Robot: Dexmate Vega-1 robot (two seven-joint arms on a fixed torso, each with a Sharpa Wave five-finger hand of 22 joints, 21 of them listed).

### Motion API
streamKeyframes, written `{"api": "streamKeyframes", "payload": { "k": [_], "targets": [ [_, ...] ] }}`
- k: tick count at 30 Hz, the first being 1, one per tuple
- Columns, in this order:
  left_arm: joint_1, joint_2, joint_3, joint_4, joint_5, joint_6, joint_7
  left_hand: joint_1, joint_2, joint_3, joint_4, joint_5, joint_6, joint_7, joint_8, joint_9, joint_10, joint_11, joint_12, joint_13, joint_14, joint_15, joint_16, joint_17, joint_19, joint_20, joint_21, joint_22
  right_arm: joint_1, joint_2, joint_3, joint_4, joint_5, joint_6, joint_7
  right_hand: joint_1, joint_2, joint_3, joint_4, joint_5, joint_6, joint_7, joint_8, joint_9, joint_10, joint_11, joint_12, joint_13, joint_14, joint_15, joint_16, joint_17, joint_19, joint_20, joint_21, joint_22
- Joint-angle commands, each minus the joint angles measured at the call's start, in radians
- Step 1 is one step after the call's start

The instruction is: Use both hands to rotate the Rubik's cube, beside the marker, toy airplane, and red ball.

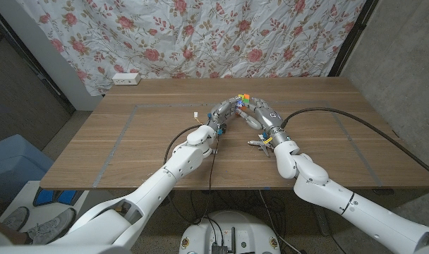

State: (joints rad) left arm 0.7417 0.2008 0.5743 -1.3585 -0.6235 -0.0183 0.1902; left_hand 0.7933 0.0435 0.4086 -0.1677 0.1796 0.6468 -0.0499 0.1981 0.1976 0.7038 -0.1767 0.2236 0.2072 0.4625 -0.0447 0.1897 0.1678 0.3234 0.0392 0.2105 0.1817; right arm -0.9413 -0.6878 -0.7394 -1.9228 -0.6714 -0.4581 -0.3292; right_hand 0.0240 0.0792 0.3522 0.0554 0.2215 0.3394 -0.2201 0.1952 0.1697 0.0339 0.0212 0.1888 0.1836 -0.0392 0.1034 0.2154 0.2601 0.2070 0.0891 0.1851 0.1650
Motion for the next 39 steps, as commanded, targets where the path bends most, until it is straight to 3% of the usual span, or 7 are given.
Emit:
{"api": "streamKeyframes", "payload": {
  "k": [1, 14, 39],
  "targets": [
    [0.004, 0.002, -0.004, -0.001, -0.022, 0.001, -0.014, 0.005, 0.009, -0.002, -0.001, 0.002, 0.021, 0.01, 0.006, 0.002, 0.037, -0.036, -0.001, 0.002, -0.001, -0.066, -0.002, 0.001, -0.006, -0.003, -0.004, -0.001, -0.002, 0.002, -0.003, 0.002, -0.004, -0.016, 0.002, 0.0, 0.014, 0.002, 0.008, 0.007, 0.006, 0.001, 0.0, 0.006, -0.001, -0.007, 0.005, 0.002, -0.002, -0.001, 0.005, 0.002, 0.001, -0.001, 0.003, 0.002],
    [0.007, 0.014, -0.004, -0.008, -0.018, -0.006, -0.016, 0.001, 0.008, -0.004, 0.001, 0.002, 0.02, 0.009, 0.004, 0.002, 0.035, -0.037, -0.004, 0.002, -0.009, -0.06, -0.005, 0.001, -0.023, 0.002, -0.011, -0.001, -0.02, -0.012, 0.006, -0.018, -0.009, -0.025, -0.009, 0.001, 0.013, 0.003, 0.008, 0.007, 0.014, 0.003, 0.001, 0.006, 0.0, -0.007, 0.005, 0.002, -0.002, -0.002, 0.005, 0.002, 0.001, -0.001, 0.003, 0.002],
    [0.018, 0.061, 0.001, -0.051, 0.013, -0.001, -0.014, -0.015, 0.008, -0.012, 0.005, 0.002, 0.013, 0.006, -0.002, 0.0, 0.038, -0.041, -0.01, 0.0, -0.064, -0.038, -0.013, 0.002, -0.129, 0.021, -0.037, -0.006, -0.054, -0.022, 0.04, -0.071, -0.032, -0.028, -0.058, 0.004, 0.013, 0.006, 0.009, 0.008, 0.037, 0.002, 0.002, 0.006, 0.019, -0.01, 0.011, 0.002, 0.011, -0.007, 0.009, 0.0, 0.006, -0.001, 0.004, 0.002]
  ]
}}
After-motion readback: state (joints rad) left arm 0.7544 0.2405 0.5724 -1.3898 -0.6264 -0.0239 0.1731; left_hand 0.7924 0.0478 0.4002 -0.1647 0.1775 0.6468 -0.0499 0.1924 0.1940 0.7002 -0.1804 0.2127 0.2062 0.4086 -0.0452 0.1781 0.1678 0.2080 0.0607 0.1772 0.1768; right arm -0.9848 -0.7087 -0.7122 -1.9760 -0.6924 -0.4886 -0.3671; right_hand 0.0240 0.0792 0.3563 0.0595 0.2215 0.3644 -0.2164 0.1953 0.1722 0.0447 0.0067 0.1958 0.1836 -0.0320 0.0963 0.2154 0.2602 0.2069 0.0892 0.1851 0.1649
